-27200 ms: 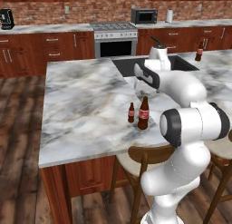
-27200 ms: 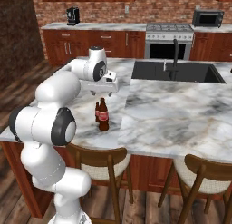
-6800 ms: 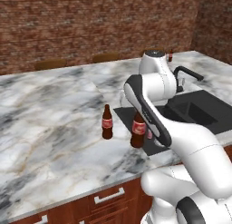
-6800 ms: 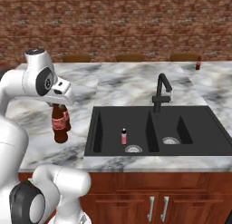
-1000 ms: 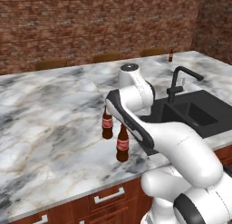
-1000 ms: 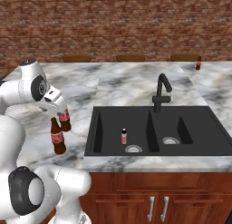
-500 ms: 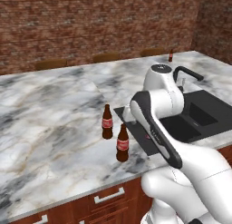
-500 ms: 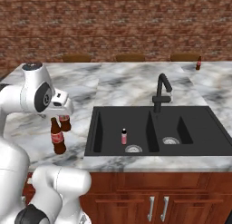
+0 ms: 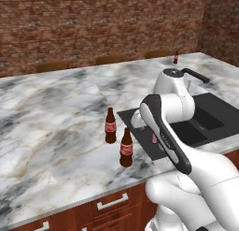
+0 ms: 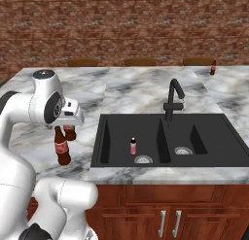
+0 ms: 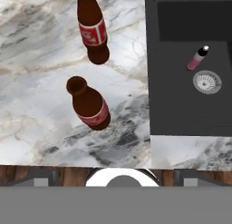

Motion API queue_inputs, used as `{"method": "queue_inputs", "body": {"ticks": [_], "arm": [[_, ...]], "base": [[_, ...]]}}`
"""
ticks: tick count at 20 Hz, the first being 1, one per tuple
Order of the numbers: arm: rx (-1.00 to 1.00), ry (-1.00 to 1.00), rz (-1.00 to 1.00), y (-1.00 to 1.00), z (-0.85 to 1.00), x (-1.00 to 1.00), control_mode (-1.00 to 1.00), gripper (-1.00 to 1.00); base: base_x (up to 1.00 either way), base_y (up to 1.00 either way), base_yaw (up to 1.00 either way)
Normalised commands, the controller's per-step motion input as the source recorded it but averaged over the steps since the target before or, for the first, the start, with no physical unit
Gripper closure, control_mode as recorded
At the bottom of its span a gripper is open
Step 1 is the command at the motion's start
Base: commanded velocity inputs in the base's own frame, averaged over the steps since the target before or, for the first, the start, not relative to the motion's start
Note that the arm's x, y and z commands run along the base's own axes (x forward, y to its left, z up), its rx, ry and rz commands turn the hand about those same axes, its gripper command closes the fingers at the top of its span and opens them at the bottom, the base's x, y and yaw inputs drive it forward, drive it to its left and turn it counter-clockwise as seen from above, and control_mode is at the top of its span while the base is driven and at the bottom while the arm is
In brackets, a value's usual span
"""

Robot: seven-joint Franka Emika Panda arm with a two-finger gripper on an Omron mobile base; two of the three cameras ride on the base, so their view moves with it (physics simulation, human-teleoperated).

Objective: Place the large bottle from the dining counter next to the other large bottle outside the sink, and place the small bottle from the dining counter next to the other small bottle inside the sink.

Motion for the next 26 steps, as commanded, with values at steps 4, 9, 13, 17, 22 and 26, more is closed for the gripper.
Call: {"method": "queue_inputs", "body": {"ticks": [4,9,13,17,22,26], "arm": [[0.00,0.06,-0.10,-0.20,0.03,-0.28,-1.00,-1.00],[0.00,0.01,-0.05,-0.13,0.00,-0.14,-1.00,-1.00],[0.00,0.00,0.00,0.00,0.00,0.00,-1.00,-1.00],[0.00,0.00,0.00,0.00,0.00,0.00,-1.00,-1.00],[0.00,0.00,0.00,0.00,0.00,0.00,-1.00,-1.00],[0.00,0.00,0.00,0.00,0.00,0.00,1.00,-1.00]], "base": [[0.00,0.00,0.00],[0.00,0.00,0.00],[0.00,0.00,0.00],[0.00,0.00,0.00],[0.00,0.00,0.00],[-0.32,-0.08,-0.01]]}}
